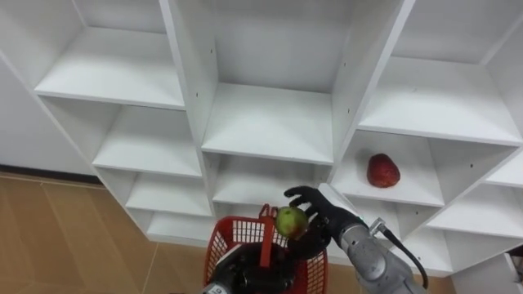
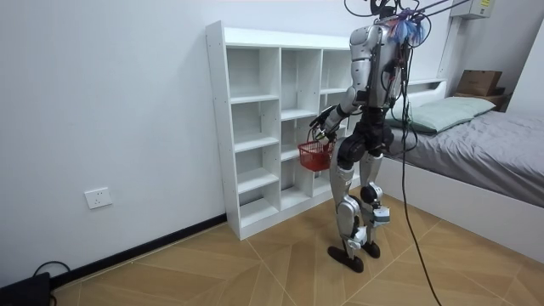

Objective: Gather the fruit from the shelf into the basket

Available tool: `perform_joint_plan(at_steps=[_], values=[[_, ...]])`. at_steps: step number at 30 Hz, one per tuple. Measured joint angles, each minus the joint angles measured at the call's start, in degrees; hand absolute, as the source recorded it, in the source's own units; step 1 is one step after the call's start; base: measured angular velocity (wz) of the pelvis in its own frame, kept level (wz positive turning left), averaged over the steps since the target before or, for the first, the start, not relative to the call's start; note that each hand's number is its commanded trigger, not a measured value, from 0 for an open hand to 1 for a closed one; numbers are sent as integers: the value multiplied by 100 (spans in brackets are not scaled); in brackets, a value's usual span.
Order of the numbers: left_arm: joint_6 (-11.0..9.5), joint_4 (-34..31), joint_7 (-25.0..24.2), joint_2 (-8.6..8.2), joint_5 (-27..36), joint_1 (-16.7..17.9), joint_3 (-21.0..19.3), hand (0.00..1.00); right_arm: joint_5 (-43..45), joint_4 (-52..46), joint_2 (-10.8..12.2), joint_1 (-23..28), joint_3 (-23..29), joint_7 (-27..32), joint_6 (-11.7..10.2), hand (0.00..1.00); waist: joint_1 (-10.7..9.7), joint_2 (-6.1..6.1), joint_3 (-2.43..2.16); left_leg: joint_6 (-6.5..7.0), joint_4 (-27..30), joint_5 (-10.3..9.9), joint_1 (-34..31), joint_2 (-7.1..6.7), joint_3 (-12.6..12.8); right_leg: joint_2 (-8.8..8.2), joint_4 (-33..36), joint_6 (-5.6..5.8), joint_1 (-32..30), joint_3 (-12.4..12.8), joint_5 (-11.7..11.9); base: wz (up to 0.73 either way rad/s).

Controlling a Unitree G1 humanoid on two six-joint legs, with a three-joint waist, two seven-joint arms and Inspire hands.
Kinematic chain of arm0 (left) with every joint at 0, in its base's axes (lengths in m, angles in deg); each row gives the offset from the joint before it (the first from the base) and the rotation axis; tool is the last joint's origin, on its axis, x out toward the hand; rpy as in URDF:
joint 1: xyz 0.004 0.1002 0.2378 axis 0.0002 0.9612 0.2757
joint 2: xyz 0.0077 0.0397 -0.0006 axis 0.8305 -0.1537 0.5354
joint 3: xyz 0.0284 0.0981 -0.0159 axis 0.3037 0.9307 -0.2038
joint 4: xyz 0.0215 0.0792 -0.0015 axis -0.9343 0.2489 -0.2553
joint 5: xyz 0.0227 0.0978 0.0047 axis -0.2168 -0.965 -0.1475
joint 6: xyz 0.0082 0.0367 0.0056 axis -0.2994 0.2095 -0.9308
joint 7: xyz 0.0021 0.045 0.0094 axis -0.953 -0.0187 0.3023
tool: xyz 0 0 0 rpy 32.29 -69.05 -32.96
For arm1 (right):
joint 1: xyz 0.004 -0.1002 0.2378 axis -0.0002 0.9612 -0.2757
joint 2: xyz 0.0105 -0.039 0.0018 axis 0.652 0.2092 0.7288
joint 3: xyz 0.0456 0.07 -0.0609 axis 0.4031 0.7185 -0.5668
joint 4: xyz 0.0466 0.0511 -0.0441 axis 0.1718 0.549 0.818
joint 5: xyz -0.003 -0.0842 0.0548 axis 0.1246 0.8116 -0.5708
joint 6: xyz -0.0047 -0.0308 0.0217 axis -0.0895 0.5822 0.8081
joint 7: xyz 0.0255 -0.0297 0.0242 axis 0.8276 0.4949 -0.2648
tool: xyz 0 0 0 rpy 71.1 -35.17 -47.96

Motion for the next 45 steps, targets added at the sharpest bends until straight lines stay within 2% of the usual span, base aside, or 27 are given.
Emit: perform_joint_plan(at_steps=[29, 35, 39, 45], values=[[3, -3, -44, 2, 3, 1, 12, 100, 78, -2, 4, -14, 5, 14, -5, 0, -10, -13, 11, 0, -4, 0, -33, -6, -80, -5, -5, 1, 1, -72, -1, 1], [1, -23, -41, 2, 0, -6, -9, 100, 70, -52, 1, -14, 7, 72, -7, 0, -17, -75, 15, 0, -8, 0, -22, -7, -64, -4, -8, 8, -1, -38, -5, 0], [-7, -24, -42, 20, 0, -5, -106, 100, -19, -251, -16, -8, 81, 78, -14, 0, -44, -111, 11, 0, -8, 0, -6, -7, -61, -4, -3, 8, 1, -28, -5, 0], [-30, -24, -38, 26, -6, -7, -339, 100, -106, -452, -26, 24, 144, 75, -176, 0, -177, -106, 7, 0, -5, 0, 9, -7, -47, 5, 0, 8, 9, 59, -5, -1]])
